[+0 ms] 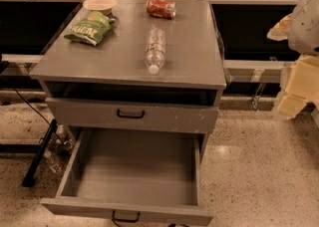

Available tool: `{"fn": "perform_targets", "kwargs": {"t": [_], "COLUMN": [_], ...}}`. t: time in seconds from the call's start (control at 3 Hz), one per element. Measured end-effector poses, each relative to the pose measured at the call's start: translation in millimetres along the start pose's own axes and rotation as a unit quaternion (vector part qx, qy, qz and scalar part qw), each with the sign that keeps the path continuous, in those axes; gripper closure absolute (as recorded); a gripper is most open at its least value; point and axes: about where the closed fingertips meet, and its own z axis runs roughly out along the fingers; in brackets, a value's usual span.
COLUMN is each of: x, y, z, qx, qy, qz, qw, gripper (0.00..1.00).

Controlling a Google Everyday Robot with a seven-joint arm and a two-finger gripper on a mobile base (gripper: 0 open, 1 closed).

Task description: Place water bottle into middle drawer

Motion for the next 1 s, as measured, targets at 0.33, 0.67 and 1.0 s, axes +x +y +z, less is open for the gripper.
{"fn": "perform_targets", "kwargs": {"t": [0.33, 0.67, 1.0], "x": [0, -2, -21], "y": [0, -4, -34], "z": [0, 4, 28], "qx": [0.0, -0.002, -0.014], "qy": [0.0, -0.008, -0.03], "qz": [0.0, 0.011, 0.036], "qw": [1.0, 0.9999, 0.9988], "gripper": [0.0, 0.0, 0.0]}}
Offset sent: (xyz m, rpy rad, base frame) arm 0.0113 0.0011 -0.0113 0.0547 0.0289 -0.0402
